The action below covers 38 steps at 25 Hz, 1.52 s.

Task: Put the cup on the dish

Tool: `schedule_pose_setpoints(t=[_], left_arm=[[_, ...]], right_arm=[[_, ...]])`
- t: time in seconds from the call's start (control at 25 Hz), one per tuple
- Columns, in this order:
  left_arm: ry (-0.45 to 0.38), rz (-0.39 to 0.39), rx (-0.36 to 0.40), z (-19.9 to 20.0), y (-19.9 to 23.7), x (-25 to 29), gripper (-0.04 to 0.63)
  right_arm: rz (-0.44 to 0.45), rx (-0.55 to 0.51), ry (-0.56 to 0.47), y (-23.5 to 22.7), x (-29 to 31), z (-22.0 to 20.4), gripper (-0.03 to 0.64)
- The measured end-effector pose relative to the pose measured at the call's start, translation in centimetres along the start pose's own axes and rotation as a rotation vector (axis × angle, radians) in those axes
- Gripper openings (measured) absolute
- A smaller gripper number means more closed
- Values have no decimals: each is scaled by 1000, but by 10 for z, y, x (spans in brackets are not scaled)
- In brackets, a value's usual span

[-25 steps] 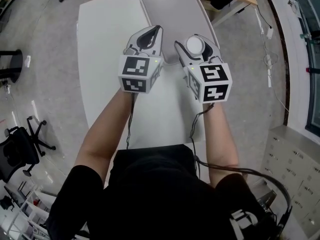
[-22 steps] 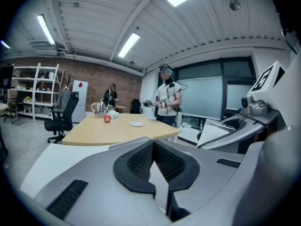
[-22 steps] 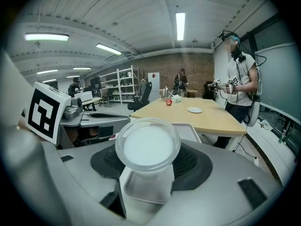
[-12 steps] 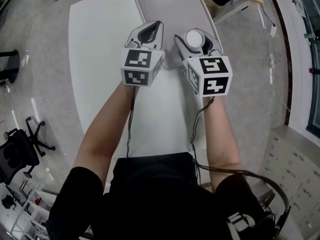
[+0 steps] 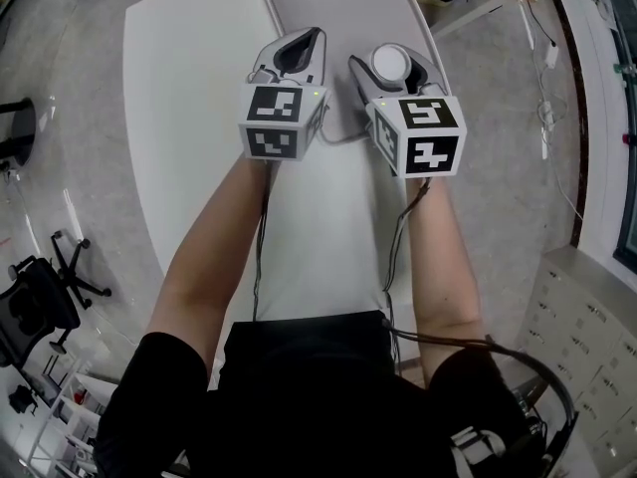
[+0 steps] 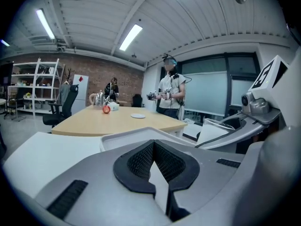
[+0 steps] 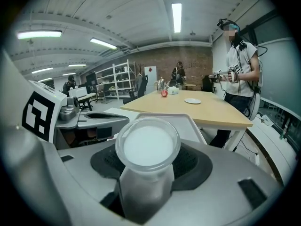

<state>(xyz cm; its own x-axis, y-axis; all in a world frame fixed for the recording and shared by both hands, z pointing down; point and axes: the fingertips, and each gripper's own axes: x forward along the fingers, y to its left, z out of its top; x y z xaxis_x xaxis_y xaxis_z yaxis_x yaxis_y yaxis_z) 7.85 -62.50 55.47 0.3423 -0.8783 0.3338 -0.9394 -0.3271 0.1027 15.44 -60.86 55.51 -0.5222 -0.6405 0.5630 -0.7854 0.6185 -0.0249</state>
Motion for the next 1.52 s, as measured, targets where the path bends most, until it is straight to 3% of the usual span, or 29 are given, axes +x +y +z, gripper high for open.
schedule_pose_setpoints(t=[0.44, 0.8, 1.52], left_arm=[[-13, 7, 28, -7, 7, 26, 6], [-83, 11, 82, -3, 18, 32, 6], [-160, 8, 81, 2, 19, 36, 6]], right_arm=[[0, 1, 25, -22, 38, -4, 250], [6, -2, 39, -18, 76, -7, 250], [-8, 3, 28, -22, 94, -19, 250]])
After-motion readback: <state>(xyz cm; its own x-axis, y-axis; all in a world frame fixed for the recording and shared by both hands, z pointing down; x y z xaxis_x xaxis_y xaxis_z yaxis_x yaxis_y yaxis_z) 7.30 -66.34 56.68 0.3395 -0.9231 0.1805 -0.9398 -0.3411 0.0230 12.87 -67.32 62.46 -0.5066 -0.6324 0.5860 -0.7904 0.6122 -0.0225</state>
